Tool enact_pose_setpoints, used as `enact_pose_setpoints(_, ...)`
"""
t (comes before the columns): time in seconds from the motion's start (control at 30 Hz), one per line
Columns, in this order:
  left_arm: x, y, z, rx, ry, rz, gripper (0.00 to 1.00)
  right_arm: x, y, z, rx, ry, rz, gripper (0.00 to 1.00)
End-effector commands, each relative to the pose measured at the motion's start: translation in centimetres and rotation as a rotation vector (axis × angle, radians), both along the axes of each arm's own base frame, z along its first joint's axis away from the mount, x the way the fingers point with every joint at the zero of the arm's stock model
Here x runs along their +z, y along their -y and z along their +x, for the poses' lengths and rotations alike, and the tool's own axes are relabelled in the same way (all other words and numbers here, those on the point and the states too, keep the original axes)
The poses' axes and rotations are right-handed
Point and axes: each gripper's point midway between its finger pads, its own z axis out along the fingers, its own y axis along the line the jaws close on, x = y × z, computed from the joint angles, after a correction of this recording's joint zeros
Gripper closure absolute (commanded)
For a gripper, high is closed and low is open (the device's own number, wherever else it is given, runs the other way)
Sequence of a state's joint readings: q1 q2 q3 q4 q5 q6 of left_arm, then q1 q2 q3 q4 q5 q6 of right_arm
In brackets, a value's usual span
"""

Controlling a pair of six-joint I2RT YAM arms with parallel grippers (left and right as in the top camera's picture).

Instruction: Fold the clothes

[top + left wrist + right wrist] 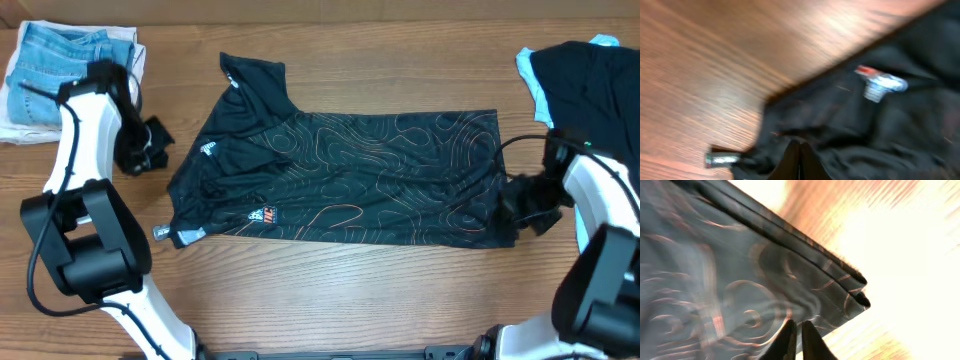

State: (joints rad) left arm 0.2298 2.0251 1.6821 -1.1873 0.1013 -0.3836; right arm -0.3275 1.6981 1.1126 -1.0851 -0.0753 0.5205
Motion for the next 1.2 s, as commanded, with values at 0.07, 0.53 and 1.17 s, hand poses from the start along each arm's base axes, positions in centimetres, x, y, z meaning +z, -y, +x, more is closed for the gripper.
enact_pose_setpoints(0.07,2.8,7.6,-0.5,-0.192,0.021,-0.099,0.96,1.5,0.3,1.7,0.013,0.093,-0.01,0.52)
enact_pose_setpoints(0.53,-5.7,15.1,-4.7,-0.282,-0.082,-0.149,0.96,1.7,-0.4,5.1,0.109,0.259,0.036,0.9)
enact_pose_setpoints(1.17,-10.0,7.3,-4.7,-0.116,-0.107,-0.037,0.96,-3.7,-0.5,5.0,0.101,0.145,0.085,0.96)
